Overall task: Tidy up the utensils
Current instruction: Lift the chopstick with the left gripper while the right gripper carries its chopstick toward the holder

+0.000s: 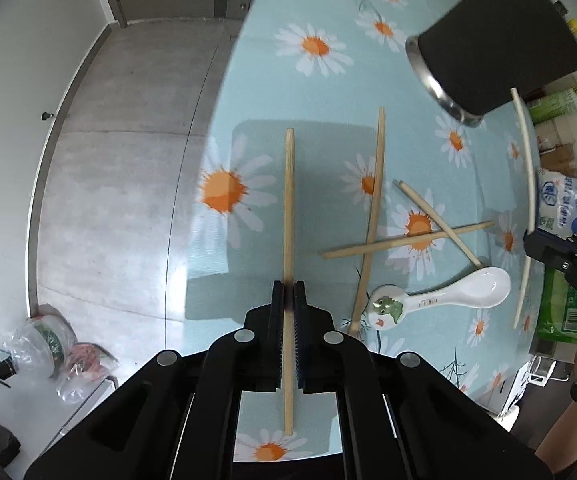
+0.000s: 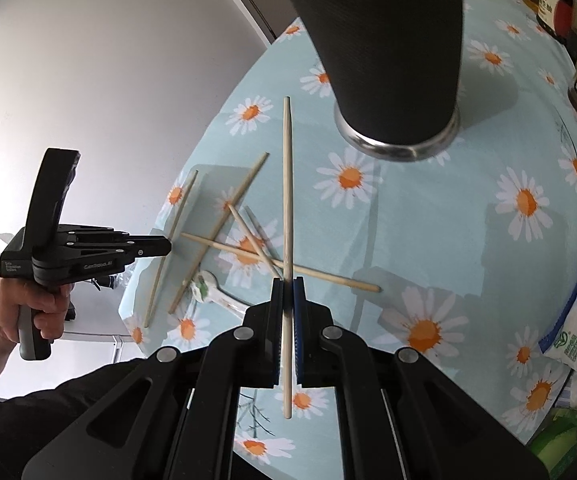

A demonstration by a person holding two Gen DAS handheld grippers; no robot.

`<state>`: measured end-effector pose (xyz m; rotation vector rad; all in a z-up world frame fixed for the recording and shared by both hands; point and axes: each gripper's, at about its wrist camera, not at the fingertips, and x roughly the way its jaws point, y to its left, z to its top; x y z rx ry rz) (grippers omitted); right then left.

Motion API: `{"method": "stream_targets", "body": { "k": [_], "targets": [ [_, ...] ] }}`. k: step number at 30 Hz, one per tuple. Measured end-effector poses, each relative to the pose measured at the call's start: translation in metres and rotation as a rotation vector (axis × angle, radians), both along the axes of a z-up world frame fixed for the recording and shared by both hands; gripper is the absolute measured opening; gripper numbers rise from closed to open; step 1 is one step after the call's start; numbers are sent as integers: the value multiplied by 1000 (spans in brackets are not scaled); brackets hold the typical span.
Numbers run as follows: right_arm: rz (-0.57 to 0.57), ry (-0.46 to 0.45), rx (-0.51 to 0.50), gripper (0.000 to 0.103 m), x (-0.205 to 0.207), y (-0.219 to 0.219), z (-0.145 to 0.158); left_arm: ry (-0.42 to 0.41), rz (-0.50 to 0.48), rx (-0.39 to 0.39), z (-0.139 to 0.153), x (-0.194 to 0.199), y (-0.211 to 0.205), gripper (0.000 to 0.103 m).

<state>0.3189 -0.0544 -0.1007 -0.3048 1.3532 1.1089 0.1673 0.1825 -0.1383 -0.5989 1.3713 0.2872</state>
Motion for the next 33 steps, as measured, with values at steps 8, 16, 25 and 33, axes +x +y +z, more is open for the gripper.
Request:
{"method": "stream_targets", "body": {
  "k": [8,16,25,33],
  "targets": [
    [-15,-44,37,6,-6,6,19,-168,-42,55,43,1,0,4],
    [-57,-76,119,6,-7,6,39,-308,-77,56,77,20,-5,4],
    [-101,-103,292,6,5,0,69,-465,-137,51,119,45,-16,4],
    [-196,-145,432,6,30,-9,94,-614,-190,80,162,76,-28,4]
  ]
}}
